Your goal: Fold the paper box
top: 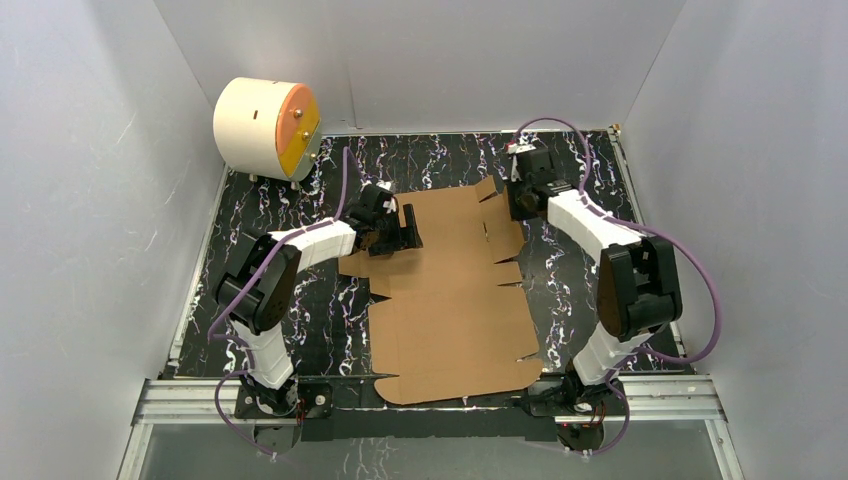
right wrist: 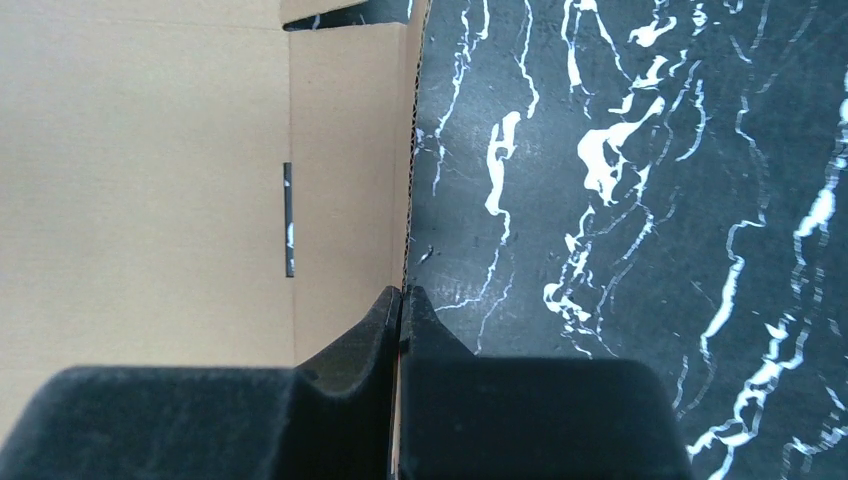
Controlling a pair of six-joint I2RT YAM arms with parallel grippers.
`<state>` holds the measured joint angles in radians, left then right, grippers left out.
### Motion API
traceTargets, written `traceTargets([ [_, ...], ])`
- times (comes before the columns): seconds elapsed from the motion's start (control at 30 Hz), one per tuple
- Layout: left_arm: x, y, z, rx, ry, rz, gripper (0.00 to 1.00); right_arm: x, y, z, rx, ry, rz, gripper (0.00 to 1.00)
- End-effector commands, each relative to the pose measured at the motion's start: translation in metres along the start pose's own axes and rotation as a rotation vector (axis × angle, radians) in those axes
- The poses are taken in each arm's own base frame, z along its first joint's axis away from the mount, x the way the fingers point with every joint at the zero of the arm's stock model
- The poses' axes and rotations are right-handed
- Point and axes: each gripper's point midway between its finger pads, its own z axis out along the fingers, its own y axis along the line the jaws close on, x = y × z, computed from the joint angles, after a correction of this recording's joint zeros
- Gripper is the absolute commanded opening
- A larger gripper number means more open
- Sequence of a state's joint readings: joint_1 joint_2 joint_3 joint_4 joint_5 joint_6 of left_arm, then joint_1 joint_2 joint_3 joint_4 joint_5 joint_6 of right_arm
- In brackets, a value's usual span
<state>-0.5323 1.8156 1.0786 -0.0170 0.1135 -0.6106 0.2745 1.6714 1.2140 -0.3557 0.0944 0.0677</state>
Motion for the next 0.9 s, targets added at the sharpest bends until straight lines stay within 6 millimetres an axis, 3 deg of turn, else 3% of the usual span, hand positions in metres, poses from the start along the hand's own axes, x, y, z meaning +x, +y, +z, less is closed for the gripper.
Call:
traceTargets([
  [0.0, 0.023, 0.008, 0.003, -0.010, 0.071, -0.028, 0.78, -0.013, -0.011, -0.009, 0.196, -0.020, -0.099, 0.00],
  [0.4, 0.026, 0.007, 0.006, 0.003, 0.074, -0.041, 0.77, 0.003, 0.015, 0.008, 0.369, 0.064, -0.270, 0.00],
  [0.87, 0.033, 0.005, 0.013, 0.017, 0.070, -0.060, 0.75, -0.011, 0.061, -0.004, 0.378, 0.029, -0.343, 0.00],
])
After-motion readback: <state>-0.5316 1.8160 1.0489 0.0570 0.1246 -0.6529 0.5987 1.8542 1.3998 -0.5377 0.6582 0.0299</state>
